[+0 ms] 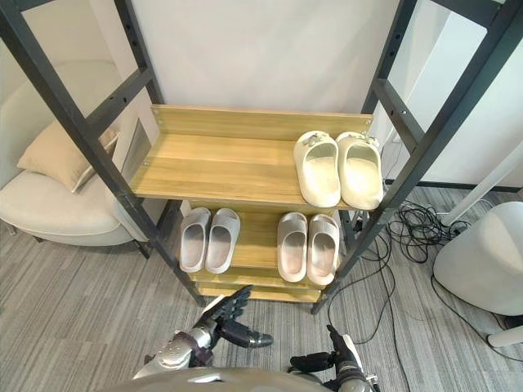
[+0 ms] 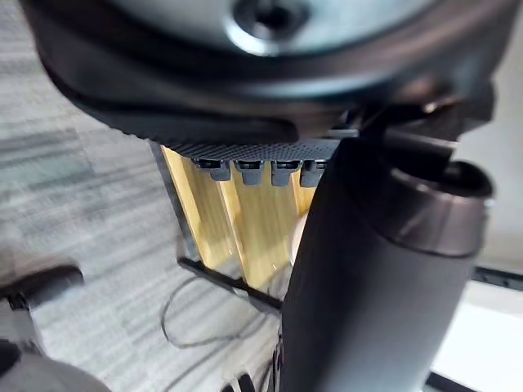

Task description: Organize the slippers on the shoe rack

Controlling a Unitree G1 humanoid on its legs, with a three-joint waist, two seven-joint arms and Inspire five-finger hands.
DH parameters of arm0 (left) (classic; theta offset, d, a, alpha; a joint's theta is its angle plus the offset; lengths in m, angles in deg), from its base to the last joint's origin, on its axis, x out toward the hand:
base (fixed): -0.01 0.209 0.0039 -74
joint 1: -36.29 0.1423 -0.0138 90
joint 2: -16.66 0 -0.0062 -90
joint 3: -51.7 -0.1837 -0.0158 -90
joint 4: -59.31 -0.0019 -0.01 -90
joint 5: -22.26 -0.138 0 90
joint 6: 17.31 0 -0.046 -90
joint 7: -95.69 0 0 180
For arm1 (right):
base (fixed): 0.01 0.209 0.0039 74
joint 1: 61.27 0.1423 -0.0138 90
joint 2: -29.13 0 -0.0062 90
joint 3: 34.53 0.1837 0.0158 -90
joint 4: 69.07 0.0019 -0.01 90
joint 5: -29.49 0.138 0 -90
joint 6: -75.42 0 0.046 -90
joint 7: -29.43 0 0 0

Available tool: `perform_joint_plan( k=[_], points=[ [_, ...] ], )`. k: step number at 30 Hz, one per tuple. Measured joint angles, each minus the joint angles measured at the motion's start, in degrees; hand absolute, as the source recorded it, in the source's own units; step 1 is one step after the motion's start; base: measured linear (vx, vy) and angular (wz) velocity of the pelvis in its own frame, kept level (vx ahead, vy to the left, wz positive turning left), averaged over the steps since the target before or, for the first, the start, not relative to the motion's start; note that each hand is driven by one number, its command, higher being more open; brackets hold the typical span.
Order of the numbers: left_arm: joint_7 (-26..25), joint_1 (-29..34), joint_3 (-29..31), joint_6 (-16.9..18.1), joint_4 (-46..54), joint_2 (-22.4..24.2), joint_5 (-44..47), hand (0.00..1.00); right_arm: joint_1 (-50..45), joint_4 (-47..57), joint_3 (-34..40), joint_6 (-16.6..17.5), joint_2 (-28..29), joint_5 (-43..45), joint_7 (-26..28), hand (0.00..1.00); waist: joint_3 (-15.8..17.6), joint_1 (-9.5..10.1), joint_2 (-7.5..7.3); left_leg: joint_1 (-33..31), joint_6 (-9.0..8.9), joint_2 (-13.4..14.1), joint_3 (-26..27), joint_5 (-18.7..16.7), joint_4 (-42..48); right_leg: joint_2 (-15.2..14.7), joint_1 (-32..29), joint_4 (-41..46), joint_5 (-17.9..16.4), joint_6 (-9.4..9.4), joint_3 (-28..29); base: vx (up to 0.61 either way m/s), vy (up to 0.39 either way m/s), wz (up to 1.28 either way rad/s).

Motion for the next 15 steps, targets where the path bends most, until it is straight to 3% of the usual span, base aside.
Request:
perform_joint_plan(
  k=[8,15],
  points=[
    [-7.21,-0.01,14.48,0.00,-13.47,3.16,-8.46,1.00,1.97,-3.10,1.63,0.03,0.68,0.04,-0.62,1.00,0.88,0.16,0.00,0.87,-0.35,0.27,1.46,-0.51,0.00,0.30,0.06,0.00,0.03,-0.03,1.60,-0.01,-0.002,-0.09],
    [-11.14,0.08,20.37,-0.19,-17.77,4.90,-9.81,1.00,2.67,-4.07,2.41,0.05,0.89,0.68,-1.35,1.00,1.57,0.33,0.12,1.19,-0.62,0.22,2.20,-1.11,0.00,0.30,0.05,0.01,0.04,-0.01,2.48,-0.01,-0.002,-0.06]
  ],
)
